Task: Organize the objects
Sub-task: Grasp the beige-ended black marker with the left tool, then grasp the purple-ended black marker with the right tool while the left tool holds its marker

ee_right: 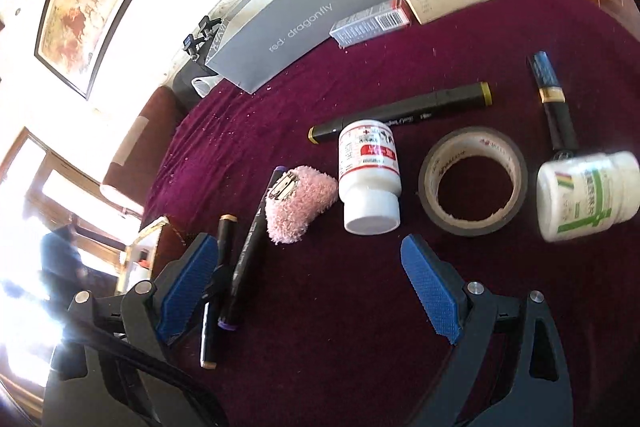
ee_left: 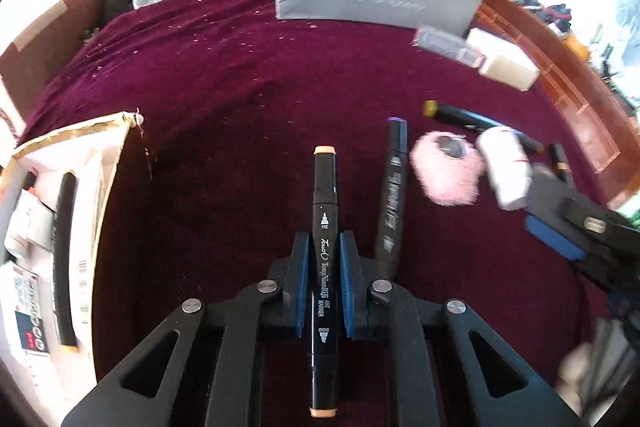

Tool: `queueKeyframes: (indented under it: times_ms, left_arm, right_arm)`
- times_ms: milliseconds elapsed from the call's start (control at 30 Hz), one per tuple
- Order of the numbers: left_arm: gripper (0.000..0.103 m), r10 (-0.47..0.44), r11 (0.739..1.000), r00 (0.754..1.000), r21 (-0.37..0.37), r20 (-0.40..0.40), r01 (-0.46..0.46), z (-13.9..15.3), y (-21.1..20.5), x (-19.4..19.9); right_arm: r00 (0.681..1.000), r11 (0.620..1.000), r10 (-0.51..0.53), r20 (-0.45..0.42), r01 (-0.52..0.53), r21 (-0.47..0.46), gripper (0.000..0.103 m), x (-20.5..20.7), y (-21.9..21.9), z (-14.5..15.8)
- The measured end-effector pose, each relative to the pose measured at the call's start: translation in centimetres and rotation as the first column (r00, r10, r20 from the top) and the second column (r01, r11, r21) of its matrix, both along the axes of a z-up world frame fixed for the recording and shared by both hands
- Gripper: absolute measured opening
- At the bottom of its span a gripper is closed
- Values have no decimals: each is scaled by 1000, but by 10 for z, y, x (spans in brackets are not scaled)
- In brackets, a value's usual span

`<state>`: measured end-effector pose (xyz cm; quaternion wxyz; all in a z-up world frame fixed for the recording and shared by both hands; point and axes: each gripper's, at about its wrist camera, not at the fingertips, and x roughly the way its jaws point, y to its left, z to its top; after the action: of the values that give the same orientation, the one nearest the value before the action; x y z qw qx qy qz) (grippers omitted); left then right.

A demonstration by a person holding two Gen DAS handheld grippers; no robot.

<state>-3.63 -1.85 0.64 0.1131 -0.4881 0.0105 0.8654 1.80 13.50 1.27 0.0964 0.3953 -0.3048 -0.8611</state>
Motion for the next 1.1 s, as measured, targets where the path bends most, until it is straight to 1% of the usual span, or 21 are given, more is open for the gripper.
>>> queueKeyframes:
  times_ms: [167,267,300,367,400,500,633,700,767,800,867,933,1000,1067,1100]
  left_arm:
    - [11,-21,995,998,101,-53,26,31,-28,31]
    - [11,-24,985,997,170,-75,37,49,-52,46]
    - [11,-25,982,996,187,-83,40,55,-60,51]
    - [12,-30,974,994,219,-102,52,64,-74,62]
    - [12,-30,971,993,234,-113,56,68,-80,66]
    - [12,-26,963,988,260,-152,66,76,-98,77]
    - [12,-15,950,986,306,-169,67,79,-121,87]
    - [12,-4,946,985,318,-170,59,77,-134,90]
    - [12,12,941,986,336,-165,44,75,-149,93]
    - [12,21,939,986,343,-163,37,73,-155,93]
    - [12,40,936,986,351,-161,19,72,-169,93]
    - [12,61,935,985,356,-160,0,71,-182,94]
    - [12,80,934,984,356,-161,-18,70,-195,95]
    - [12,108,937,980,347,-166,-44,70,-209,96]
    - [12,121,937,979,344,-167,-58,69,-215,96]
  right_arm:
    - [1000,996,-10,-5,10,86,94,-2,-7,-1]
    - [1000,988,-1,-16,3,157,94,-1,-19,0]
    - [1000,986,3,-6,-2,167,94,-1,-23,1]
    - [999,990,27,23,-30,138,94,0,-32,4]
    - [999,989,35,30,-39,141,94,0,-37,7]
    - [996,982,68,52,-76,170,94,-3,-61,18]
    - [990,969,92,110,-115,219,93,-20,-88,21]
    - [986,961,82,145,-116,250,88,-31,-95,18]
    - [980,959,76,186,-123,257,77,-43,-99,12]
    - [976,958,73,206,-127,258,76,-47,-101,9]
    - [970,953,58,237,-125,275,69,-54,-106,3]
    - [966,944,33,255,-114,311,67,-58,-111,-1]
    - [969,929,13,248,-103,356,63,-61,-116,-2]
    - [968,905,-16,250,-92,416,53,-66,-124,-2]
    - [969,895,-27,245,-86,438,51,-67,-128,-2]
